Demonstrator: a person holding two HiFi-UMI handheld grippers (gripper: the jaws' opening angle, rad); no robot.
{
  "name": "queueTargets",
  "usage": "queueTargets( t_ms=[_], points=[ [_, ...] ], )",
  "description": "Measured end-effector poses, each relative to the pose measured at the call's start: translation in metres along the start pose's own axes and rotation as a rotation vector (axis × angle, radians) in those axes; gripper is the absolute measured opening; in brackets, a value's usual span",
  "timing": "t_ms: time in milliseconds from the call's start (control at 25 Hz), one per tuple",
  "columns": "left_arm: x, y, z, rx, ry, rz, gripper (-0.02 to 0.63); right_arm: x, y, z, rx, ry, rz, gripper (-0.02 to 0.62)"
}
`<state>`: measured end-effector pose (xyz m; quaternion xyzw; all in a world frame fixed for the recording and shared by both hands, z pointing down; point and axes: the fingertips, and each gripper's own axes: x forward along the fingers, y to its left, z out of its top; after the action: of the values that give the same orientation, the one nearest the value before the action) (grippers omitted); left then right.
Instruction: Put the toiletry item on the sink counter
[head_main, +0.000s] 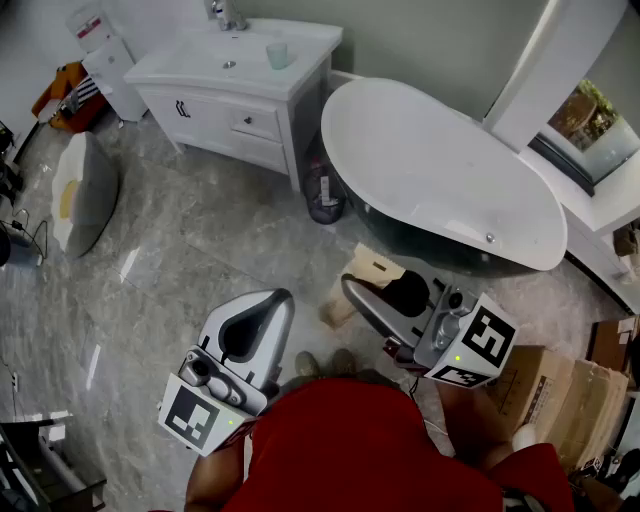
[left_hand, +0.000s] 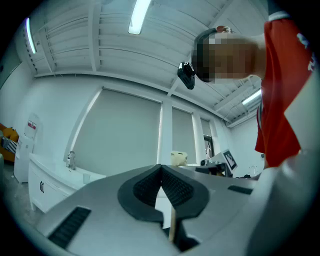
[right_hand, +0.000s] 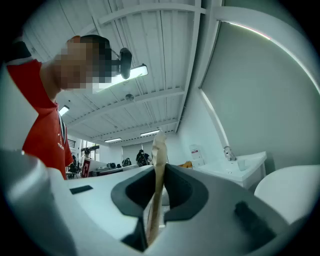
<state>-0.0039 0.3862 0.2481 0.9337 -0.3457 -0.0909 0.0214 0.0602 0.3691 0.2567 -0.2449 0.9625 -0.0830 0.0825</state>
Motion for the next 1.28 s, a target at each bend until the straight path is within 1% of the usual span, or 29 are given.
queueTargets(
  t_ms=[320, 560, 640, 760, 840, 1040, 1200, 1280],
  points=[
    [0.000, 0.001, -0.005, -0.001, -0.005, 0.009, 0.017, -0.002, -0.002, -0.003, -0.002, 0.001, -0.001, 0.058],
    [-0.007, 0.002, -0.011, 0.007, -0.020, 0.031, 0.017, -0.002, -0.003, -0.007, -0.017, -0.005, 0.002, 0.058],
    [-0.007, 0.001, -0.016, 0.009, -0.020, 0.040, 0.017, -0.004, -0.007, -0.011, 0.002, -0.007, 0.007, 0.058],
    [0.019, 0.001, -0.015, 0.007, -0.008, 0.064, 0.017, -0.009, -0.033, 0.001, 0.065, -0.015, 0.023, 0.058],
    [0.039, 0.002, -0.010, 0.013, -0.001, 0.082, 0.017, -0.012, -0.050, 0.014, 0.081, -0.018, 0.041, 0.058],
    [0.056, 0.015, -0.011, 0.034, 0.001, 0.112, 0.017, -0.005, -0.074, 0.021, 0.066, -0.010, 0.074, 0.058],
    [0.068, 0.034, -0.017, 0.019, 0.003, 0.123, 0.017, 0.005, -0.094, 0.018, 0.069, 0.000, 0.073, 0.058],
    [0.077, 0.045, -0.016, 0.002, -0.014, 0.112, 0.017, 0.013, -0.107, 0.018, 0.065, -0.001, 0.067, 0.058]
  ],
)
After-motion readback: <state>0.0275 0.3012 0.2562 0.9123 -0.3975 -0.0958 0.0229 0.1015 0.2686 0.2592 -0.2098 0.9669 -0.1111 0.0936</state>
